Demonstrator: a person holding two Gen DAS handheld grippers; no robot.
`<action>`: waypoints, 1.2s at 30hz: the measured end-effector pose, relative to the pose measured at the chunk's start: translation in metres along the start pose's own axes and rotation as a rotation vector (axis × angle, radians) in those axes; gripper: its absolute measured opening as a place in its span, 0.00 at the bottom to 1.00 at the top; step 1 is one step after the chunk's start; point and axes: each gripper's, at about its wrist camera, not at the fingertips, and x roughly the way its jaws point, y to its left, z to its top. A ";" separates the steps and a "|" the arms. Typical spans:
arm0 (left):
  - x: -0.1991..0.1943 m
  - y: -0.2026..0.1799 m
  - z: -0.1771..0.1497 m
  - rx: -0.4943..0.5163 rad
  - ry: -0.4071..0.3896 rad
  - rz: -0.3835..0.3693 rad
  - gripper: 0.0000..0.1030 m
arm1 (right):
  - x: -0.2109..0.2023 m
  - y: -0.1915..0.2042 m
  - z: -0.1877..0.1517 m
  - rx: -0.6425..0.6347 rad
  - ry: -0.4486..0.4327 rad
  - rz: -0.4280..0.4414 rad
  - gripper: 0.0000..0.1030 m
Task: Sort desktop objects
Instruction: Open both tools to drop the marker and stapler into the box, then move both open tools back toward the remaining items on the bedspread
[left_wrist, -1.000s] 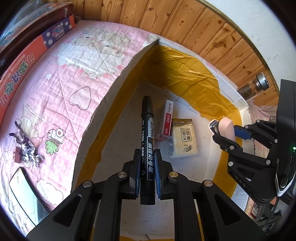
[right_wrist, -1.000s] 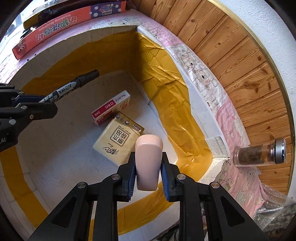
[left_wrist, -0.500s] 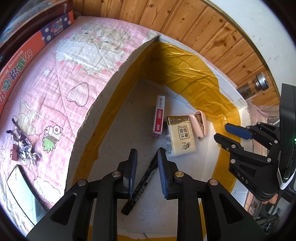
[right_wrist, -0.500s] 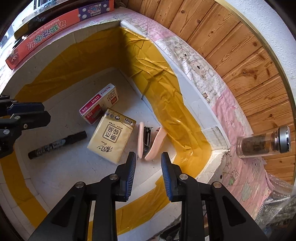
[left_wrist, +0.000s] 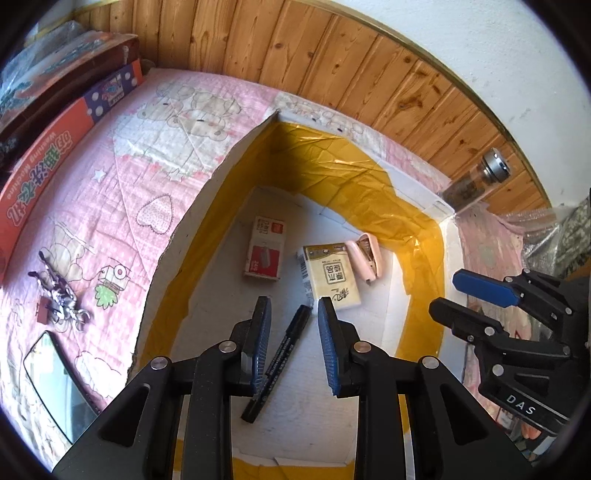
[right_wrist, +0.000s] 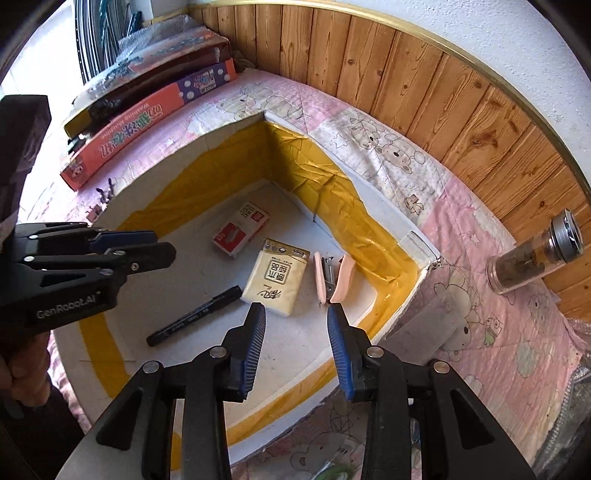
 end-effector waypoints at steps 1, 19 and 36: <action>-0.004 -0.005 -0.001 0.014 -0.014 0.003 0.27 | -0.006 0.000 -0.002 0.005 -0.015 0.010 0.37; -0.046 -0.061 -0.036 0.142 -0.162 0.023 0.27 | -0.104 0.009 -0.080 -0.002 -0.339 0.131 0.45; -0.084 -0.102 -0.080 0.190 -0.272 0.005 0.28 | -0.139 -0.018 -0.158 0.105 -0.581 0.363 0.51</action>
